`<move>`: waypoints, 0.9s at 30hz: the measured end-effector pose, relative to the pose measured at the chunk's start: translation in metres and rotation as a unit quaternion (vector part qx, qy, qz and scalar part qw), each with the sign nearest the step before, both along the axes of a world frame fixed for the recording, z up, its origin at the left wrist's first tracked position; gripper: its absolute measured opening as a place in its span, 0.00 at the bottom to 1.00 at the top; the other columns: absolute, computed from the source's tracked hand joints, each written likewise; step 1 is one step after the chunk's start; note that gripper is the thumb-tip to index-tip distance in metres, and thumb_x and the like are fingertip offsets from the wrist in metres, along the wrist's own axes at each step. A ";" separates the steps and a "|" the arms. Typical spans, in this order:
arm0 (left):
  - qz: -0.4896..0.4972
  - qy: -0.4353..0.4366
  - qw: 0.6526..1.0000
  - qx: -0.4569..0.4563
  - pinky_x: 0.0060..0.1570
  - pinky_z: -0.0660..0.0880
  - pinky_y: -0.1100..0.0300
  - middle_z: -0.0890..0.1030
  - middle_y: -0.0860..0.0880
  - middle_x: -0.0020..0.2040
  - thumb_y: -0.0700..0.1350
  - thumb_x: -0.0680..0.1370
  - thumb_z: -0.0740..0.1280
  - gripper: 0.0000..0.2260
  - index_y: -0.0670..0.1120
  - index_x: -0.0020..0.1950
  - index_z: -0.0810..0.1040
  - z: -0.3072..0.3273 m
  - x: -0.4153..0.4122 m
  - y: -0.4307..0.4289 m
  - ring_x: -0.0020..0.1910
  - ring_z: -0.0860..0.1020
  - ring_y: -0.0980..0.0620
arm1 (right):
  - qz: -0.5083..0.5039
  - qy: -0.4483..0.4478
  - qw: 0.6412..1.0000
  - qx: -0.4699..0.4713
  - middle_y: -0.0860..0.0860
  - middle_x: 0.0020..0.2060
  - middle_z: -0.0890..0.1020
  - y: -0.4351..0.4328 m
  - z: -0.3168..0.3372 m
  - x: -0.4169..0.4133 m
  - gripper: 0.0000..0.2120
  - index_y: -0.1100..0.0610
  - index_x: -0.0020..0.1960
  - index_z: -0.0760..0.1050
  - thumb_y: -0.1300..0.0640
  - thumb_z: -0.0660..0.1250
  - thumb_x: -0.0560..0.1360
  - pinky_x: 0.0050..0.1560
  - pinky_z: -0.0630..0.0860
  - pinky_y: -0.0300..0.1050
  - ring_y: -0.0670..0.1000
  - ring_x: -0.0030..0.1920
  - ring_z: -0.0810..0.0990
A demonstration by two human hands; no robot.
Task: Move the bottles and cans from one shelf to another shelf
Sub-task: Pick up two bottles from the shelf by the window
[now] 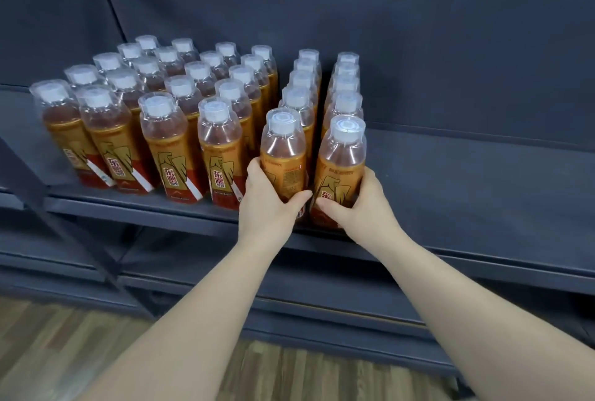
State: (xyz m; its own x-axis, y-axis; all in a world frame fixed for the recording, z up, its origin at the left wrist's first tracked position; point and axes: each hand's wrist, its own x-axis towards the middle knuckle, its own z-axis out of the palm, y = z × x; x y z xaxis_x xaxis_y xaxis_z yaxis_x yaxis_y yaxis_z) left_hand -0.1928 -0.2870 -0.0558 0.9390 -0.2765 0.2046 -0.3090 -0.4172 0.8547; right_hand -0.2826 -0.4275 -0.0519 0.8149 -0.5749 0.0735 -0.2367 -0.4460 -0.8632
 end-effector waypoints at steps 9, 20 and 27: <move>-0.068 0.012 0.997 -0.020 0.66 0.74 0.47 0.71 0.50 0.68 0.50 0.72 0.77 0.39 0.50 0.76 0.57 -0.005 0.013 0.005 0.67 0.72 0.50 | -0.060 0.034 0.996 -0.051 0.50 0.64 0.70 0.011 -0.001 0.006 0.38 0.53 0.72 0.64 0.44 0.77 0.70 0.61 0.73 0.45 0.51 0.63 0.73; -0.034 0.006 0.999 -0.016 0.62 0.76 0.46 0.68 0.48 0.65 0.49 0.70 0.78 0.38 0.48 0.73 0.59 -0.008 0.009 0.007 0.66 0.69 0.48 | -0.035 0.001 0.999 0.022 0.48 0.67 0.74 0.017 0.000 0.000 0.37 0.51 0.76 0.56 0.54 0.74 0.75 0.66 0.74 0.48 0.50 0.66 0.75; -0.065 0.007 0.998 -0.003 0.62 0.76 0.51 0.73 0.49 0.66 0.46 0.74 0.76 0.37 0.49 0.74 0.56 -0.008 0.006 0.015 0.65 0.74 0.49 | -0.027 0.002 0.999 0.042 0.46 0.67 0.73 0.021 0.003 -0.001 0.37 0.51 0.77 0.55 0.53 0.73 0.76 0.64 0.73 0.43 0.47 0.65 0.74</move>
State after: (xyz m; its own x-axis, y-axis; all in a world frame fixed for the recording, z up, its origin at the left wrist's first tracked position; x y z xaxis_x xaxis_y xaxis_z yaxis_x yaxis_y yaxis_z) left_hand -0.1865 -0.2725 -0.0642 0.8983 -0.3943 0.1940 -0.3483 -0.3696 0.8615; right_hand -0.2838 -0.4067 -0.0486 0.7828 -0.6219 0.0199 -0.2627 -0.3593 -0.8955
